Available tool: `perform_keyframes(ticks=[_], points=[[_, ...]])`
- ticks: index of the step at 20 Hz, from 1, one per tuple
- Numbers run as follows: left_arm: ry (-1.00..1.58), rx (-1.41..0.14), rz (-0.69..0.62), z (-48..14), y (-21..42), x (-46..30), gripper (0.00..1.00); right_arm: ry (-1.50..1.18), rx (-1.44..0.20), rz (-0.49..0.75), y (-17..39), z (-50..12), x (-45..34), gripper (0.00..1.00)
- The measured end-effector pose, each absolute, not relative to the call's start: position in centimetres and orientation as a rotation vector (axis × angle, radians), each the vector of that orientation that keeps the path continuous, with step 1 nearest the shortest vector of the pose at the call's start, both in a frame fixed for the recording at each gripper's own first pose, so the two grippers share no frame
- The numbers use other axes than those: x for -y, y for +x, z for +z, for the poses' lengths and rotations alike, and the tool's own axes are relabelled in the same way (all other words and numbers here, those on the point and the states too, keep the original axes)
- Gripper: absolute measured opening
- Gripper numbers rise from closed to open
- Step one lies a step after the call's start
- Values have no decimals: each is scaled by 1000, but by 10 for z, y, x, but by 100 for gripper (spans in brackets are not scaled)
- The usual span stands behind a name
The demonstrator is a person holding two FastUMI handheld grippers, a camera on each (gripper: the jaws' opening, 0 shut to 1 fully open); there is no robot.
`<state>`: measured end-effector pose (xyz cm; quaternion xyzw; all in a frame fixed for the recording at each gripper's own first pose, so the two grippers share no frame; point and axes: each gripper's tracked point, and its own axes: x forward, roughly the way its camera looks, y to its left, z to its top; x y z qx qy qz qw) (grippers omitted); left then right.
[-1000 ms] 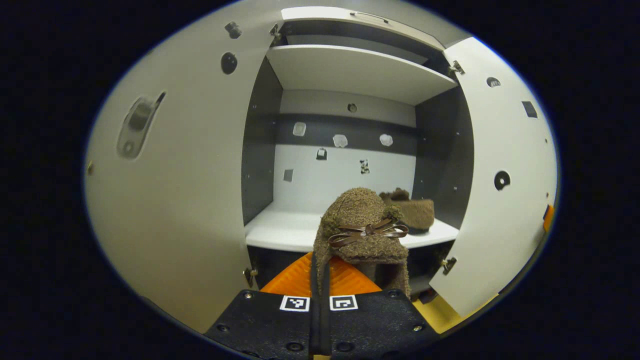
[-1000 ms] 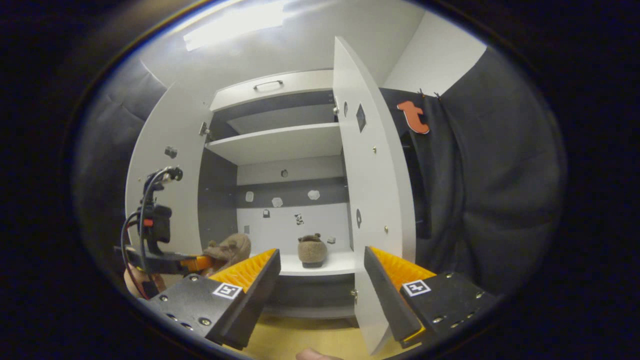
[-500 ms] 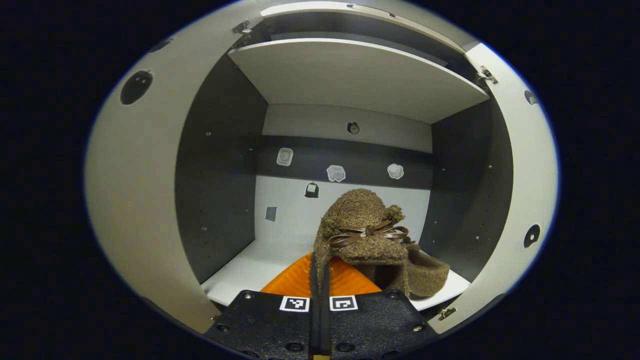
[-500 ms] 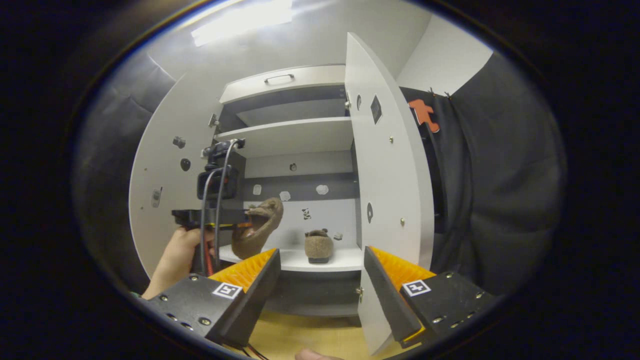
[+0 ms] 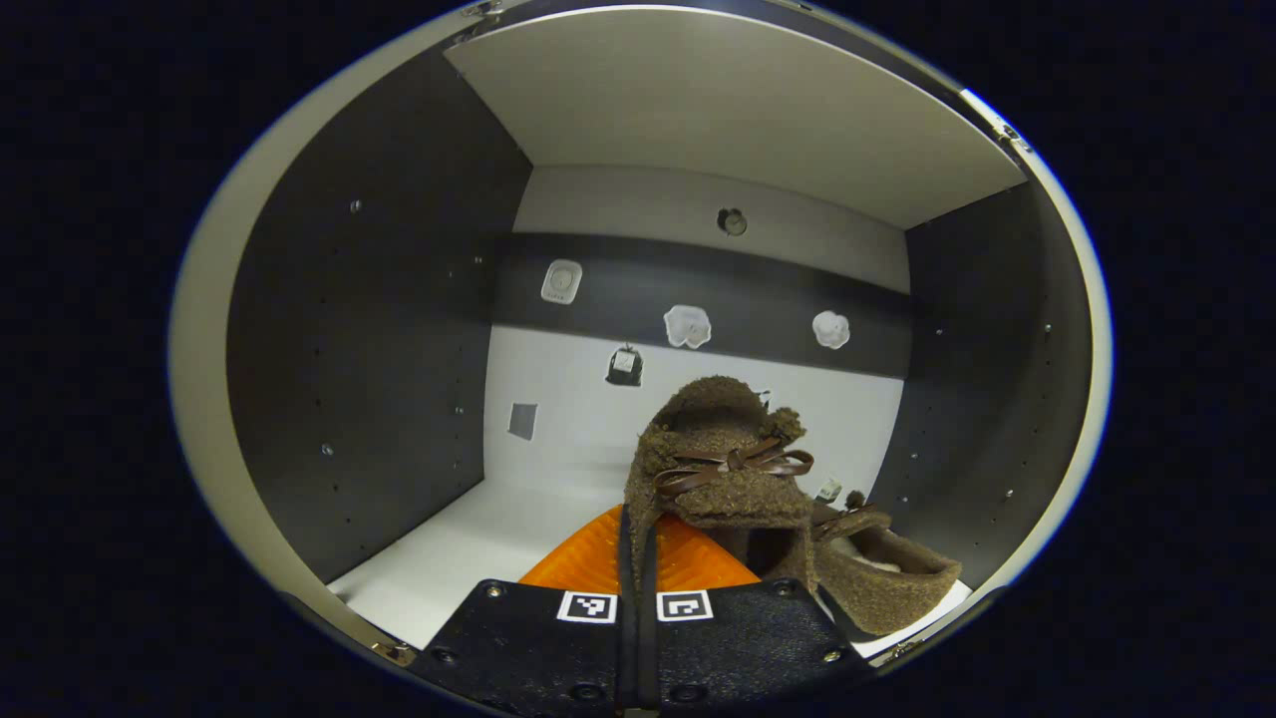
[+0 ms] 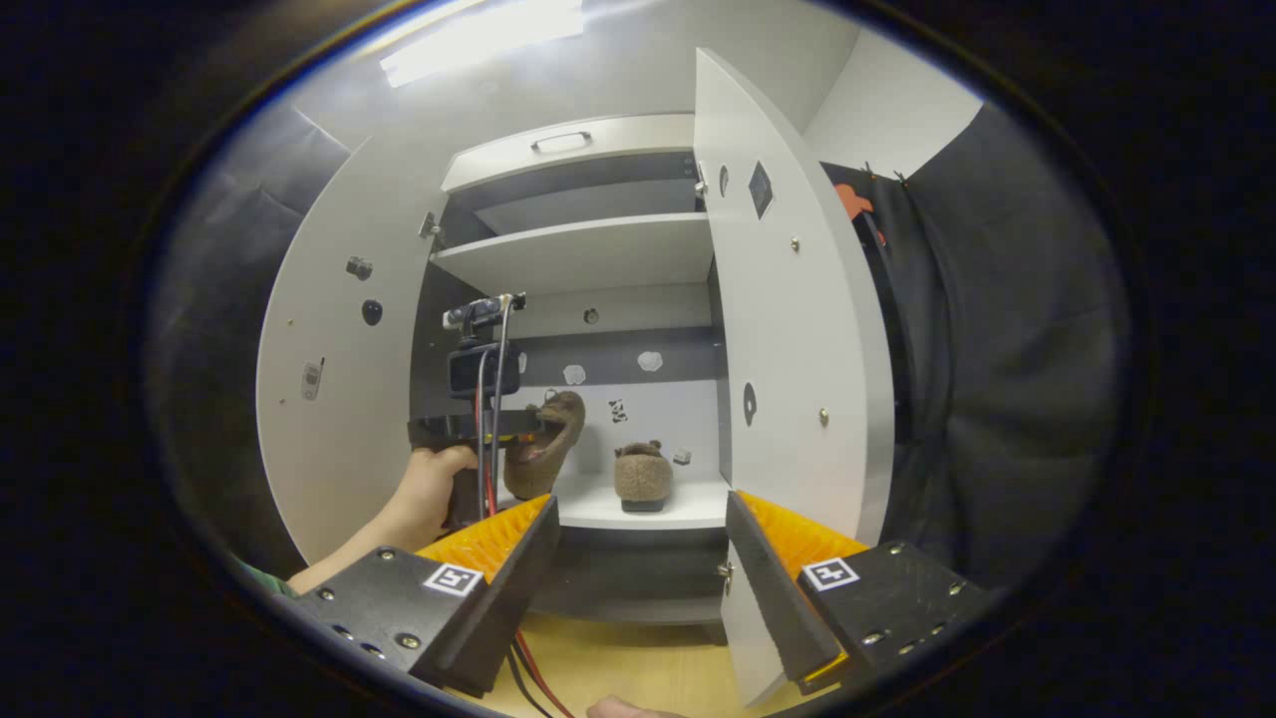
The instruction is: Grab one shoe with the right hand and put it into the shoe cabinet, grab the other shoe with the left hand and put it into the shoe cabinet; then close the right door with the right hand and the left door with the left hand.
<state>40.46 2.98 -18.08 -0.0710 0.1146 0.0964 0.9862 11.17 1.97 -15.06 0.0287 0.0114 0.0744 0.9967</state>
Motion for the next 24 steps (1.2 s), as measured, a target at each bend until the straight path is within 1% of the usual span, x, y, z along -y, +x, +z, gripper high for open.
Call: perform_keyframes(ticks=[2,3,4,6,9,11,14,16,19,24], points=[[-166,-243,164,-192,411,-25,7,50,-20,159,110,-150,-24,100],[-182,-238,144,-195,417,-20,12,48,-17,164,109,-149,-27,100],[-168,-240,135,-193,415,-21,27,48,-14,165,109,-150,-29,100],[-134,-207,161,-181,411,-26,56,41,-13,163,108,-151,-31,100],[-106,-176,178,-165,395,-26,95,37,-9,147,106,-152,-29,100],[-114,-150,170,-152,378,-24,94,37,-13,136,104,-154,-27,100],[-111,-156,97,-137,341,-12,94,53,-10,129,97,-154,-24,100],[-103,-131,71,-126,313,-8,94,65,-5,129,90,-156,-24,100],[-103,-90,77,-117,267,-11,94,70,-12,138,75,-163,-26,100],[-47,-75,78,-117,194,-13,94,58,-5,139,42,-170,-28,100]])
